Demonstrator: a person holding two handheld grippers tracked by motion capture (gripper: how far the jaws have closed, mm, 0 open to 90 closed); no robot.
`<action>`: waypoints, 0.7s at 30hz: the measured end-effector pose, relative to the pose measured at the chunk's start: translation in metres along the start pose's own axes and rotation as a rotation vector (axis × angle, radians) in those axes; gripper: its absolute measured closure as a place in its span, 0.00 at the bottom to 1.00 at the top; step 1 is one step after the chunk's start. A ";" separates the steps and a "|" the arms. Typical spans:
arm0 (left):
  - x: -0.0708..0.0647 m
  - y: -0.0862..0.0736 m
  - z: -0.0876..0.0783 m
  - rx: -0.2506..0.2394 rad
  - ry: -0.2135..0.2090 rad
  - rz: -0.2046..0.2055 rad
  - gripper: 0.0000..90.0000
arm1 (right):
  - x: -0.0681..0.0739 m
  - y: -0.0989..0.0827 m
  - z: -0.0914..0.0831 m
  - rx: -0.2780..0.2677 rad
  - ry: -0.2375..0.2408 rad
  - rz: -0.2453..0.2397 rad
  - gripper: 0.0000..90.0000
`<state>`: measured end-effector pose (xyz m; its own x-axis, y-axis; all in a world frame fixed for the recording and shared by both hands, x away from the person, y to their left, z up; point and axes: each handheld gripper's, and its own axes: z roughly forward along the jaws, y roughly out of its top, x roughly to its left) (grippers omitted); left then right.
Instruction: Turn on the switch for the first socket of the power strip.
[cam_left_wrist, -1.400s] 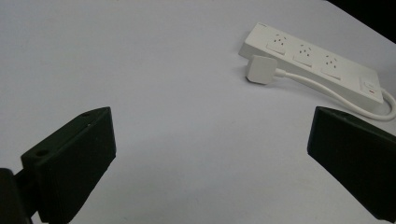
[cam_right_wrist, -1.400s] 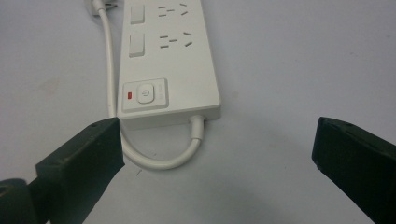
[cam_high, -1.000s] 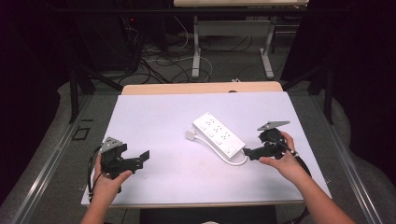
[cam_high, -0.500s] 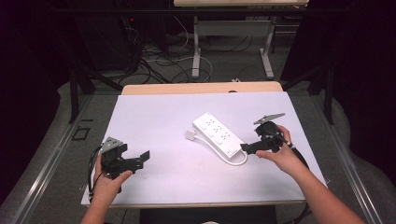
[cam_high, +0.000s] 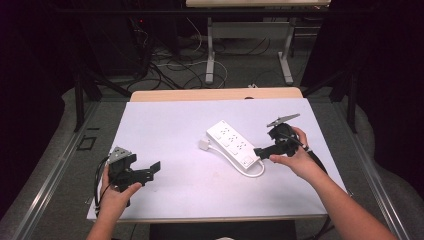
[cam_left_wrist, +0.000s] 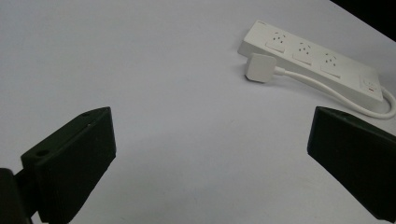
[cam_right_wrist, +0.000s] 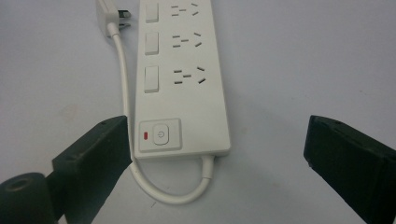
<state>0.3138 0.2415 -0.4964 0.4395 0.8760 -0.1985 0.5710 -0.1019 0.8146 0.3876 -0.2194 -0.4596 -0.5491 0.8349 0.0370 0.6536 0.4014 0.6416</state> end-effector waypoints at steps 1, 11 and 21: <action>0.000 0.000 0.001 -0.005 0.001 -0.001 0.01 | 0.001 0.001 0.000 0.000 -0.001 0.002 0.08; 0.000 0.000 0.001 -0.007 0.004 0.000 0.01 | 0.003 0.011 0.004 0.021 0.009 -0.006 0.17; 0.000 0.000 0.001 -0.007 0.006 0.001 0.01 | 0.004 0.021 0.007 0.037 0.022 0.001 0.22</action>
<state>0.3145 0.2413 -0.4973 0.4359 0.8786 -0.1950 0.5661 -0.0993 0.8183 0.4023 -0.2050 -0.4512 -0.5597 0.8269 0.0543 0.6726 0.4150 0.6126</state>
